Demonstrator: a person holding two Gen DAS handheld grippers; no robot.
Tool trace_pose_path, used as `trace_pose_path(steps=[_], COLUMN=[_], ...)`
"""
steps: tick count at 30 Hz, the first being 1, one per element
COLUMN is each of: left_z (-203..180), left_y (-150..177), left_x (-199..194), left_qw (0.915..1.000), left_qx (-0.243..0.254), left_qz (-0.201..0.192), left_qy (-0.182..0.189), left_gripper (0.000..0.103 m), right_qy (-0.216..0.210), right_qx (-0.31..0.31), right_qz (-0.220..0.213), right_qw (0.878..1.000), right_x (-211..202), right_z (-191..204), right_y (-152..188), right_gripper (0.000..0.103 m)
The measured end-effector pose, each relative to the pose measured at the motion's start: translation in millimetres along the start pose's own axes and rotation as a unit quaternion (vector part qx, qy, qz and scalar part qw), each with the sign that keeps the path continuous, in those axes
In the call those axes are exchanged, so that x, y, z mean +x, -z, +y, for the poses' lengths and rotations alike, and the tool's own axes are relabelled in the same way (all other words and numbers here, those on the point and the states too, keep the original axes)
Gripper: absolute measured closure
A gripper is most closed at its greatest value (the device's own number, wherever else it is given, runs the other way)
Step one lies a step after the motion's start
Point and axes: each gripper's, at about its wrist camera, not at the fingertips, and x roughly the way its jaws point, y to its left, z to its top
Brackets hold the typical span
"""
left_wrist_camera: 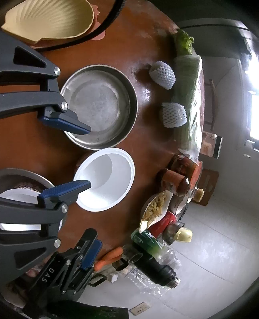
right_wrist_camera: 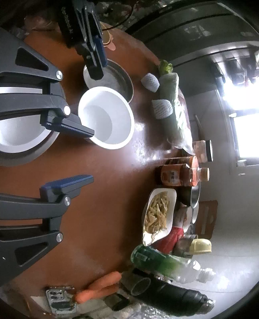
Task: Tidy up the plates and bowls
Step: 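Move the right gripper to the labelled white bowl and grasp its rim, then lift the labelled white bowl with the right gripper over the stacked bowls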
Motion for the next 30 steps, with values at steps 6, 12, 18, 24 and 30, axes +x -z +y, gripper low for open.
trace_pose_path(steps=[6,12,18,24,30], left_z=[1.1,1.2,2.9,0.0,-4.7], left_y=[-9.8,-17.9,-22.1,-23.6,-23.7], left_x=[17.5,31.1,41.7,47.9,50.5], left_qw=[0.9999,0.9997,0.9995,0.9992,0.9991], left_qx=[-0.007,-0.007,-0.009,-0.003,0.006], left_qz=[0.013,0.022,0.030,0.038,0.039], left_qy=[-0.001,-0.001,0.001,0.013,0.013], left_gripper=[0.055,0.056,0.056,0.061,0.066], right_qy=[-0.022,-0.036,-0.047,-0.061,-0.052], right_qx=[0.001,0.004,-0.002,-0.010,-0.032], right_qz=[0.018,0.042,0.059,0.068,0.061], right_qw=[1.000,0.998,0.997,0.996,0.996], right_x=[17.6,39.6,57.2,68.4,71.0], right_z=[0.3,-1.6,3.1,9.0,16.2], right_y=[-6.4,-11.4,-16.8,-20.0,-20.3], right_gripper=[0.063,0.063,0.063,0.063,0.072])
